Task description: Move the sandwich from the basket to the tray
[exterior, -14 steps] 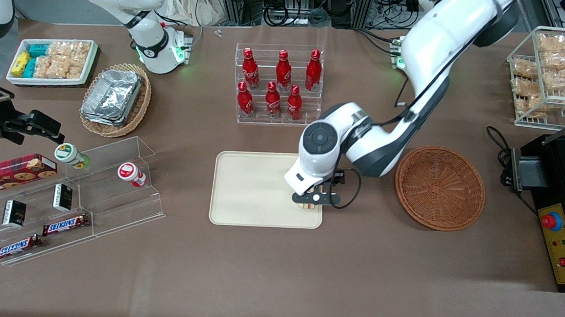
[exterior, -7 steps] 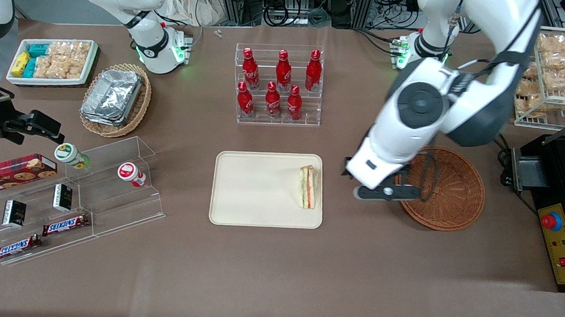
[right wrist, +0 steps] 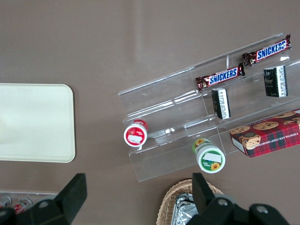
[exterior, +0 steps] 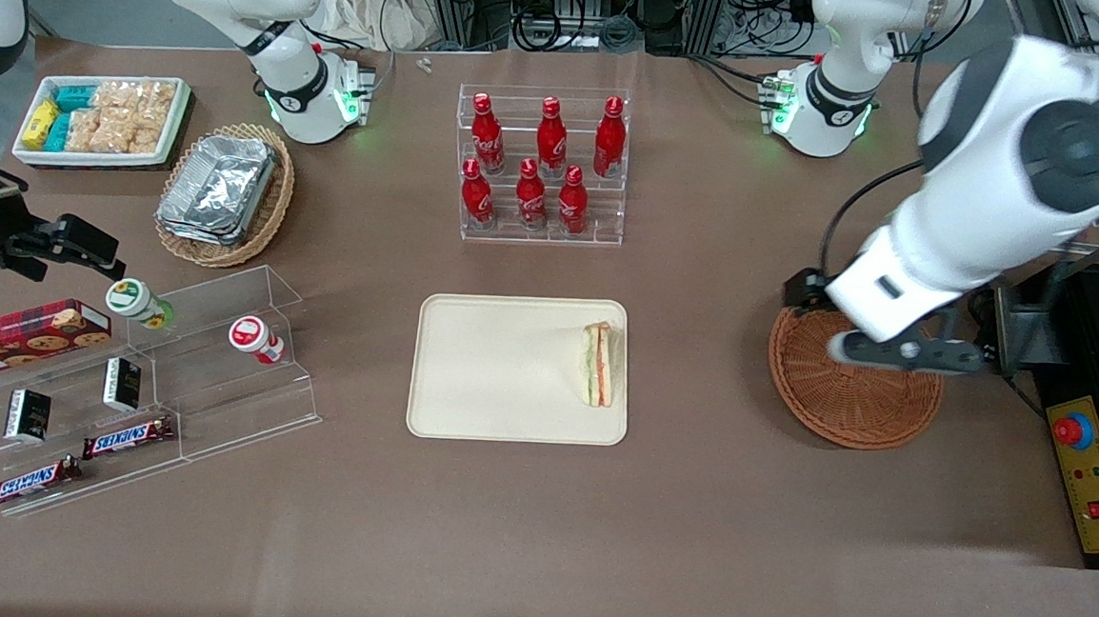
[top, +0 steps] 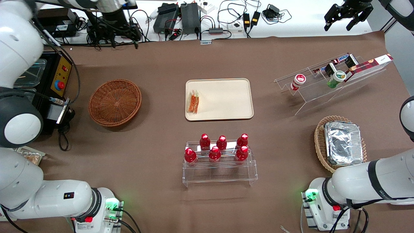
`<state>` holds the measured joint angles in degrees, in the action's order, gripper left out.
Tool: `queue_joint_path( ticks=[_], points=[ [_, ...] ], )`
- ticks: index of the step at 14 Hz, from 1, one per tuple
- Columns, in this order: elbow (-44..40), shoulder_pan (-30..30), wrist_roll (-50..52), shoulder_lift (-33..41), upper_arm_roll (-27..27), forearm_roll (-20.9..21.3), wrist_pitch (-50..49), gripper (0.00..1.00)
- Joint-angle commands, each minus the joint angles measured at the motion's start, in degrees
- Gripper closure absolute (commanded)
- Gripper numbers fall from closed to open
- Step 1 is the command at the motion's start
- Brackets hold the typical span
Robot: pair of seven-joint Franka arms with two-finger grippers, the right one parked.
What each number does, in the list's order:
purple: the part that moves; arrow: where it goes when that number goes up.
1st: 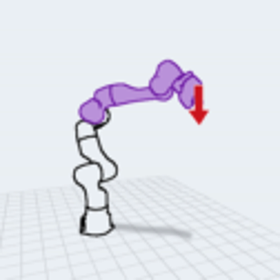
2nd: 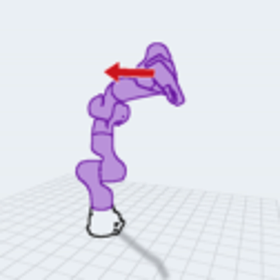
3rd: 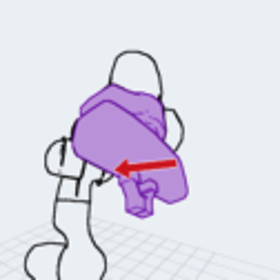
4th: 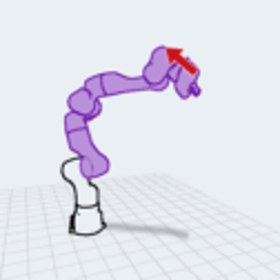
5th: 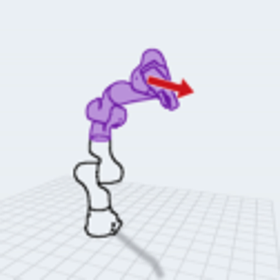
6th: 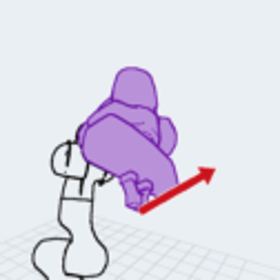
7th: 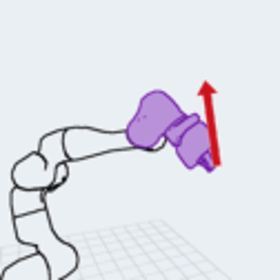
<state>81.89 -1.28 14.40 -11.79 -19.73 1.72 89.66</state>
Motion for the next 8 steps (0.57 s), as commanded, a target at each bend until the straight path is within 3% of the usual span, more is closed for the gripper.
queue_joint_path(
  ticks=[1,4,8],
  points=[
    [6.16,2.94,-8.40,8.69,10.46,-5.22,-0.54,0.00],
    [10.74,5.50,-12.20,14.59,17.61,-5.33,-0.63,0.00],
    [8.38,5.68,-11.59,12.94,17.62,-4.19,-1.25,0.00]
  ],
)
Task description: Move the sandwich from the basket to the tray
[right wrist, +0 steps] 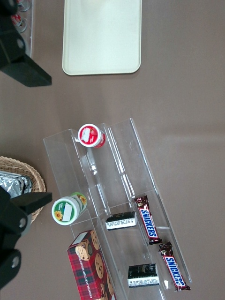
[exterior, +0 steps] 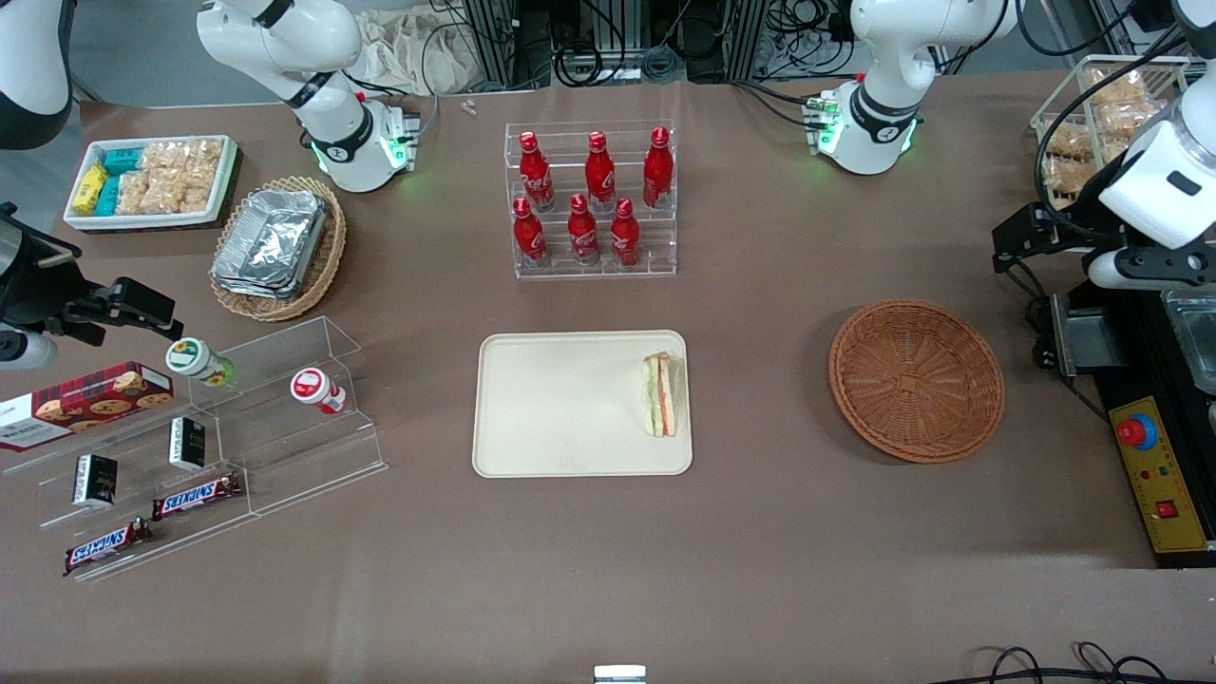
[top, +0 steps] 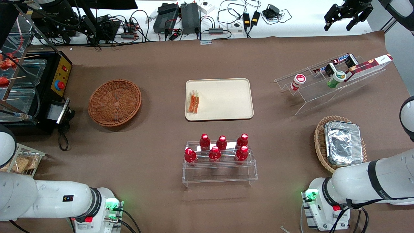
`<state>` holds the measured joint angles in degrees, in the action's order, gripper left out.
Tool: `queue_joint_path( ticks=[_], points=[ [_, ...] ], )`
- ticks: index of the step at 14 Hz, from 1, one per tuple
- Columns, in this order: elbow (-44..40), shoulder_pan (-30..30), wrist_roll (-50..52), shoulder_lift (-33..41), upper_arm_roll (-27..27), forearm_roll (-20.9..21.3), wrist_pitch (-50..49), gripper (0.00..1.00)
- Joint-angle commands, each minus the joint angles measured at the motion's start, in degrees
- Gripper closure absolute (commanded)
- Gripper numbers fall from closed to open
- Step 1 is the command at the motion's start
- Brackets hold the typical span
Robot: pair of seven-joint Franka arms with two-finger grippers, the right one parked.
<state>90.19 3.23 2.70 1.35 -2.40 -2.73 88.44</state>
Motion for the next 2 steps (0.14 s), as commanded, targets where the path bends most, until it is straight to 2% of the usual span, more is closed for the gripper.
queue_joint_path(
  ticks=[1,2],
  points=[
    [-0.01,1.16,0.02,-0.12,0.29,0.36,-0.02,0.00],
    [-0.02,1.16,0.02,-0.12,0.38,0.36,-0.11,0.00]
  ],
)
